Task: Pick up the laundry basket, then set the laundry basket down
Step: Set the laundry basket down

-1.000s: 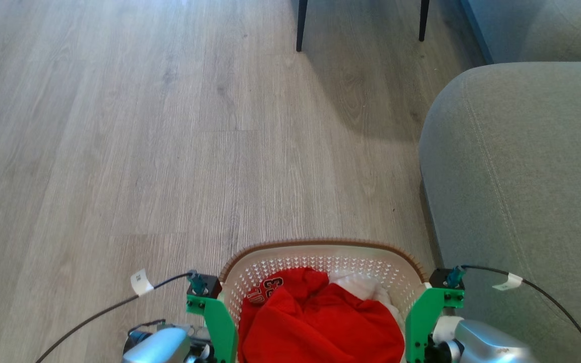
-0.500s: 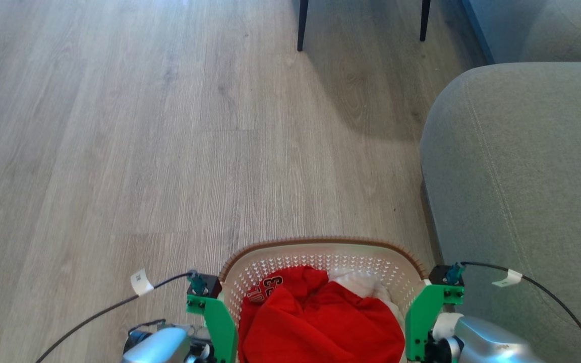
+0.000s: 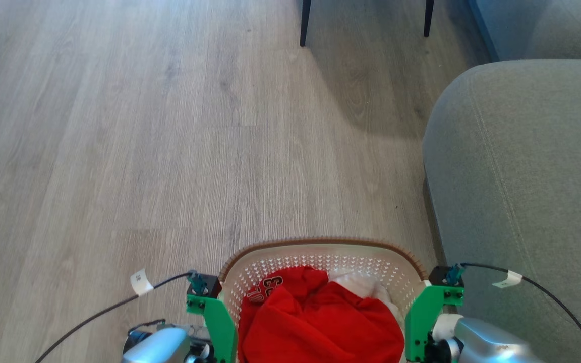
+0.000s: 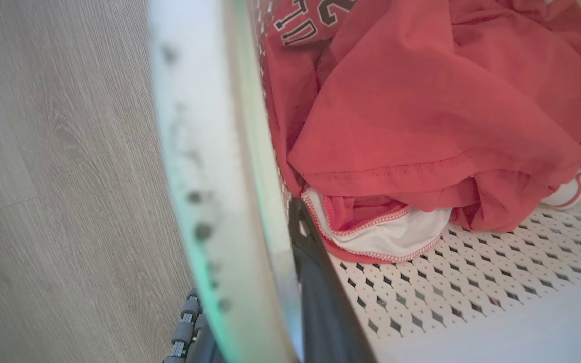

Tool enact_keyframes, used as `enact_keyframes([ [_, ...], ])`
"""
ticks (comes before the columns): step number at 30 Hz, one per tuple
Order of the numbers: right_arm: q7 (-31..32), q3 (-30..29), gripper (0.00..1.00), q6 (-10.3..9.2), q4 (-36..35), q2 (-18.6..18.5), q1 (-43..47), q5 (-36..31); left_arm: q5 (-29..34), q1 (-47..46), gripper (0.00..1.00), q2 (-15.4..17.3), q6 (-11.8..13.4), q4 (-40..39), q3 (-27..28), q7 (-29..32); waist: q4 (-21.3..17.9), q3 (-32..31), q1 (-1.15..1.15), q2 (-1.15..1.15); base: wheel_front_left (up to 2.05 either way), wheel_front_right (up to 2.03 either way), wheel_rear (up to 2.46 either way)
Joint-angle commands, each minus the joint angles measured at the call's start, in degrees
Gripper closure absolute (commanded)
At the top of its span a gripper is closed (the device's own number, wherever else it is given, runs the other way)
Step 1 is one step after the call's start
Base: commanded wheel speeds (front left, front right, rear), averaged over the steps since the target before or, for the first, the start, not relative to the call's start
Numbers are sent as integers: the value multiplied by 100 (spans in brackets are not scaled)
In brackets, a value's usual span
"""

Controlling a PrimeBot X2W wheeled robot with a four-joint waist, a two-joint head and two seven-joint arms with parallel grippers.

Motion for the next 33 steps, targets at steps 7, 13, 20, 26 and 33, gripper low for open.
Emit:
enact_keyframes([
  [7,-98,89,100,91,-125,131,-334,73,35,-257,100,39,-40,-166,40,-176,7,260,0,0,0,0,0],
  [13,-215,101,100,91,-80,131,-546,73,66,-455,100,39,-40,-187,40,-254,20,682,0,0,0,0,0],
  [20,-553,84,100,91,-8,131,-952,26,141,-853,100,39,-5,-244,40,-405,73,1472,0,0,0,0,0],
  [26,-847,77,100,91,70,113,-1387,-71,217,-1301,100,39,142,-475,40,-576,134,2257,0,0,0,0,0],
  [33,-1120,28,100,91,111,-3,-1935,-136,401,-1857,100,39,332,-642,39,-735,217,3175,0,0,0,0,0],
])
